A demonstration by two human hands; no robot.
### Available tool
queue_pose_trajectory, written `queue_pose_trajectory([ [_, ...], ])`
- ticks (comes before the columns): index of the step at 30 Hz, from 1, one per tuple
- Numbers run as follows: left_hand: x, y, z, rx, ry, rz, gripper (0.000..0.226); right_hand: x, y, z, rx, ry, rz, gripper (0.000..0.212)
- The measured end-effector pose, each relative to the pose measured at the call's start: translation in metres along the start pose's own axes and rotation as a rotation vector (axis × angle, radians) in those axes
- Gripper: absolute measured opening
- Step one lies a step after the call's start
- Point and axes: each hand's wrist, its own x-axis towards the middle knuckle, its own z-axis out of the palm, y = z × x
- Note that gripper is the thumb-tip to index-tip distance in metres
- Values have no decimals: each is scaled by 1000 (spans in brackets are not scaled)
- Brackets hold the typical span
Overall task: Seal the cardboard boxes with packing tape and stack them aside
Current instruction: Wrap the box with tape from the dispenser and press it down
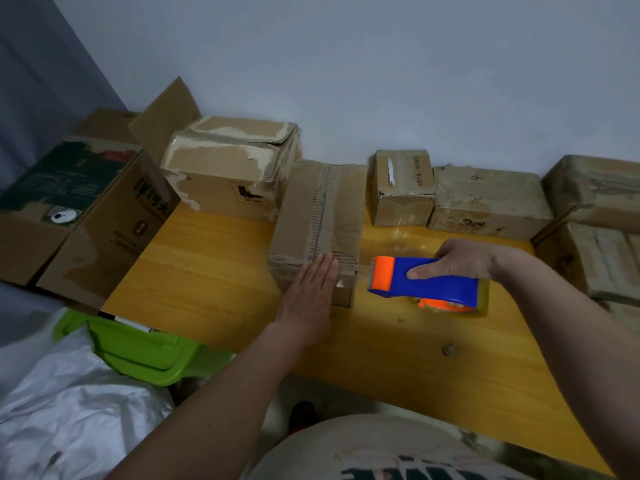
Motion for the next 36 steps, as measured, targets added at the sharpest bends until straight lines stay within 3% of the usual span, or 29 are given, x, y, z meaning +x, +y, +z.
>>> queue_pose_trajectory([
  [11, 1, 1, 2, -71, 16, -4, 99, -8, 12, -9, 29, -29, -2, 38],
  [17, 1, 2, 2, -70, 10, -7, 100, -2, -1, -4, -85, -64, 37, 32],
  [23, 0, 2, 4, -68, 26, -7, 99, 6, -30, 14, -325, 43, 95, 37],
  [32, -1, 6, 1, -62, 16, -9, 101, 2, -65, 25, -492, 127, 109, 42],
  [36, -8, 5, -4, -65, -8, -9, 98, -5, -45, 40, -830, 242, 165, 25],
])
